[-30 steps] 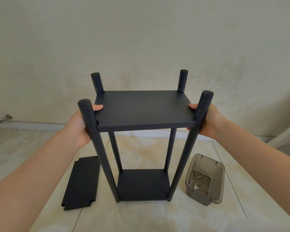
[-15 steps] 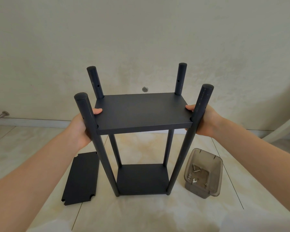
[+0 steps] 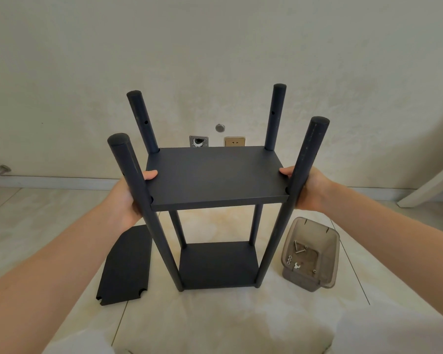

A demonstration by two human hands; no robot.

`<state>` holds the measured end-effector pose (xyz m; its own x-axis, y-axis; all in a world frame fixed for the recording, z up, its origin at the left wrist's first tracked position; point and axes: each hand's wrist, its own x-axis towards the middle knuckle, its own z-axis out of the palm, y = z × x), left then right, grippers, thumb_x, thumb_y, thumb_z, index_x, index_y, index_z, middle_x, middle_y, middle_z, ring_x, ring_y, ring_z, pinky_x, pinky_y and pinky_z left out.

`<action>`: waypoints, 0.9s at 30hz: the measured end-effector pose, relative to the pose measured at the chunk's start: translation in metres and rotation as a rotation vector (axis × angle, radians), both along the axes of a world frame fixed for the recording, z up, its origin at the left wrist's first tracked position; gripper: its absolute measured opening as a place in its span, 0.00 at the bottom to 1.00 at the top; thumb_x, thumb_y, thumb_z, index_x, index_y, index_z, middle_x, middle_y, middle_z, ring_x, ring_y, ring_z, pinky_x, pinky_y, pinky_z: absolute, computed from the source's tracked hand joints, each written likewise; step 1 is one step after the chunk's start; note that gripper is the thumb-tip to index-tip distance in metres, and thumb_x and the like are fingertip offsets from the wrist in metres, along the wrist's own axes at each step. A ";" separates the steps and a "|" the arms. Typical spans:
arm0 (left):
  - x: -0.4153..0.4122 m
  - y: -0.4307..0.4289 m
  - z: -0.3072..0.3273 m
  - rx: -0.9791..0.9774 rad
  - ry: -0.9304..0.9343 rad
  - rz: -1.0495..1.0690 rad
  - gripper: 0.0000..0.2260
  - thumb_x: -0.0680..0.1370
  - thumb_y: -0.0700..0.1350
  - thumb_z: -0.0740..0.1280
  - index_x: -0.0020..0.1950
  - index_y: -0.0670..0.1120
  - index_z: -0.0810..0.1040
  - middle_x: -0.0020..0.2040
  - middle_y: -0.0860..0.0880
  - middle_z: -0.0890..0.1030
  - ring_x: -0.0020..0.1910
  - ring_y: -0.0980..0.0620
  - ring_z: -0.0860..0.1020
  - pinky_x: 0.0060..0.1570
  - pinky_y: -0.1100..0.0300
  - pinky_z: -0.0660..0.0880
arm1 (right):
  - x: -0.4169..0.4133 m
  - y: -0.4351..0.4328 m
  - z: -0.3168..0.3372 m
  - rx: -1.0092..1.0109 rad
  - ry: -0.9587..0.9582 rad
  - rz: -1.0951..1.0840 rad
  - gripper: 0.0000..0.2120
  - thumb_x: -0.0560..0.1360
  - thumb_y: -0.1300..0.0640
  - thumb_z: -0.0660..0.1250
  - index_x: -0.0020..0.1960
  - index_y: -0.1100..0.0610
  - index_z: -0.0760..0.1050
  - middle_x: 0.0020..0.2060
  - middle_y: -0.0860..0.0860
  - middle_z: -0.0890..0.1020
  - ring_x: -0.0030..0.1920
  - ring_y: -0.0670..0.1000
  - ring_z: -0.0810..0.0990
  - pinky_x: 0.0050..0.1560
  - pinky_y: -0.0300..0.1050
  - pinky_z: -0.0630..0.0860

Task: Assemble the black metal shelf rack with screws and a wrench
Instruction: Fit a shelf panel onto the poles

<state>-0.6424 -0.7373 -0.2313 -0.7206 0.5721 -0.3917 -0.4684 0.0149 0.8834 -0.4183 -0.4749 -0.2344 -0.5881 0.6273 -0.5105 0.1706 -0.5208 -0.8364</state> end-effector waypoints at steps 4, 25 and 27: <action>-0.001 0.000 -0.015 -0.072 0.020 -0.007 0.07 0.77 0.43 0.71 0.52 0.43 0.77 0.49 0.45 0.83 0.46 0.45 0.83 0.37 0.53 0.78 | 0.000 0.002 -0.004 0.003 -0.029 -0.010 0.04 0.77 0.59 0.66 0.48 0.60 0.75 0.43 0.56 0.81 0.43 0.57 0.81 0.49 0.52 0.78; -0.007 0.003 -0.046 -0.173 -0.074 -0.052 0.10 0.78 0.40 0.70 0.58 0.40 0.76 0.49 0.44 0.83 0.44 0.45 0.83 0.32 0.55 0.80 | -0.004 0.007 -0.040 0.009 -0.248 0.043 0.06 0.77 0.57 0.68 0.45 0.58 0.74 0.44 0.55 0.78 0.45 0.55 0.76 0.51 0.53 0.72; -0.008 0.004 -0.050 -0.187 -0.096 -0.059 0.13 0.77 0.41 0.70 0.60 0.40 0.76 0.51 0.43 0.83 0.47 0.43 0.83 0.37 0.50 0.80 | -0.003 0.009 -0.045 0.001 -0.248 0.057 0.05 0.76 0.57 0.68 0.45 0.58 0.74 0.44 0.55 0.78 0.44 0.55 0.76 0.52 0.53 0.71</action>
<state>-0.6501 -0.7336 -0.2809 -0.6427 0.5231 -0.5598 -0.5435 0.2036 0.8143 -0.4215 -0.4660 -0.2790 -0.4791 0.5975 -0.6430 0.3997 -0.5037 -0.7659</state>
